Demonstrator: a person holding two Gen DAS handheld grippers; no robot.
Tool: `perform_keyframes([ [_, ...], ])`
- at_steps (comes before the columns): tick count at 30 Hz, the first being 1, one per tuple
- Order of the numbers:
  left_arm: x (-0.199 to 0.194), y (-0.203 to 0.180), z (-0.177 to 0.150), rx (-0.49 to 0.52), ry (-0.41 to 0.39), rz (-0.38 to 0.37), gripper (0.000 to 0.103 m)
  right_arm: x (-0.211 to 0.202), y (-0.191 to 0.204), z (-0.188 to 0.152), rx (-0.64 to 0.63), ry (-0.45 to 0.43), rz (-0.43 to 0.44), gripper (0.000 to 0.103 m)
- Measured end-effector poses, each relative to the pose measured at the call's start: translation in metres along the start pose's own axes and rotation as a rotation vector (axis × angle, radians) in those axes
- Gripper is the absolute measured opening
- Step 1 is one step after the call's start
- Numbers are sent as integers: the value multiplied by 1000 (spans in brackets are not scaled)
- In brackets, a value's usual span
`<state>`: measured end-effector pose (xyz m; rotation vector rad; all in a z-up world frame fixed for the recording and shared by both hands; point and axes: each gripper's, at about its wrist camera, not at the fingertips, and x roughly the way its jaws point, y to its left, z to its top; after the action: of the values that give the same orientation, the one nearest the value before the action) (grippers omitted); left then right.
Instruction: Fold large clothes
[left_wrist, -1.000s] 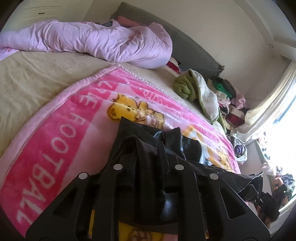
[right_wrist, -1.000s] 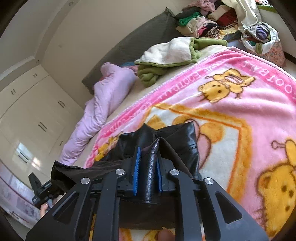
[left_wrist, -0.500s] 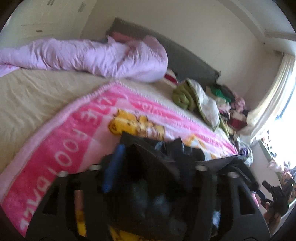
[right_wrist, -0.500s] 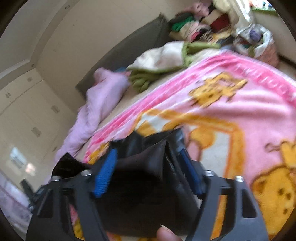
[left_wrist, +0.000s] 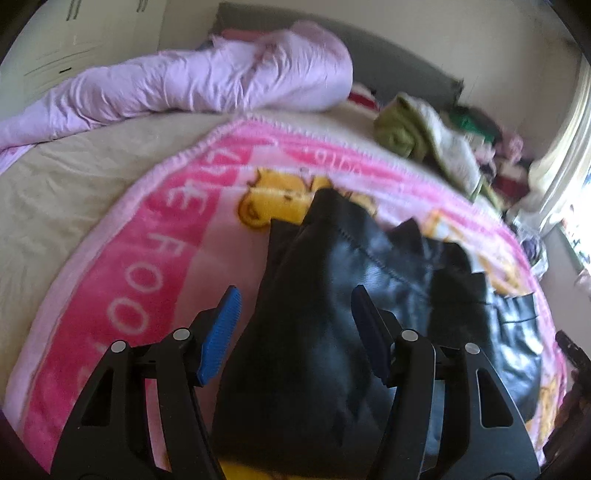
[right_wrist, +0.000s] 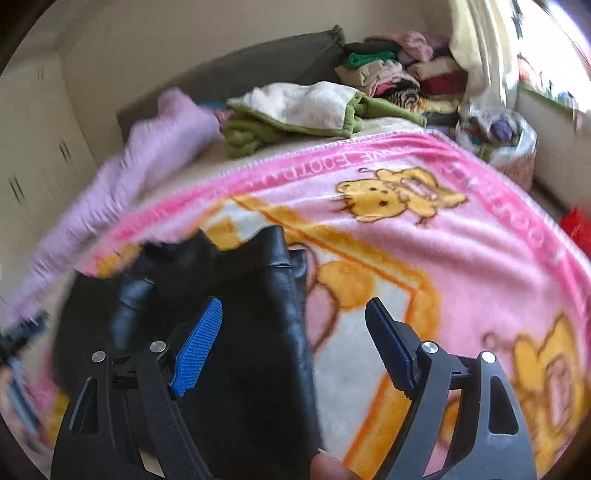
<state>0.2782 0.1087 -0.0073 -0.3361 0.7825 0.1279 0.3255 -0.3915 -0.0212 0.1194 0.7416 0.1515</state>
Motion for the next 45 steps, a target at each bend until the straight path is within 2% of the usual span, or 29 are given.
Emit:
perform_keyframes([
  [3, 15, -7, 7, 37, 32, 14, 54, 23, 11, 7, -44, 29, -9, 77],
  [5, 23, -13, 10, 71, 28, 9, 54, 39, 14, 13, -36, 54, 14, 71],
  [7, 33, -15, 9, 96, 32, 18, 42, 52, 16, 16, -37, 81, 5, 53],
  [8, 37, -15, 7, 107, 31, 26, 33, 59, 17, 17, -39, 91, -3, 48],
  [9, 38, -16, 6, 116, 28, 28, 24, 64, 16, 16, -37, 93, -4, 32],
  [10, 38, -16, 5, 130, 17, 26, 19, 65, 15, 15, -31, 86, -3, 23],
  [11, 33, -16, 5, 147, -5, 21, 10, 61, 12, 14, -20, 61, 11, 16],
  [12, 24, -16, 7, 158, -30, 1, 8, 54, 10, 13, -10, 33, 30, 14],
  [17, -17, -28, 28, 176, -142, -55, 5, 18, -4, 28, 112, -83, 145, 13],
  [20, -26, -37, 41, 160, -187, -59, 4, 10, -8, 46, 175, -127, 172, 12],
  [22, -20, -38, 48, 137, -190, -56, 4, 15, -7, 56, 185, -138, 166, 12],
  [28, 27, -36, 44, 116, -129, 12, 4, 52, 0, 57, 161, -74, 94, 11],
  [32, 47, -26, 40, 104, -91, 29, 4, 75, -4, 48, 150, -25, 58, 11],
  [40, 75, -18, 26, 132, -24, 58, 6, 110, -6, 26, 139, 74, -18, 14],
  [45, 72, -19, 23, 153, -27, 61, 12, 112, -2, 22, 109, 100, -39, 18],
])
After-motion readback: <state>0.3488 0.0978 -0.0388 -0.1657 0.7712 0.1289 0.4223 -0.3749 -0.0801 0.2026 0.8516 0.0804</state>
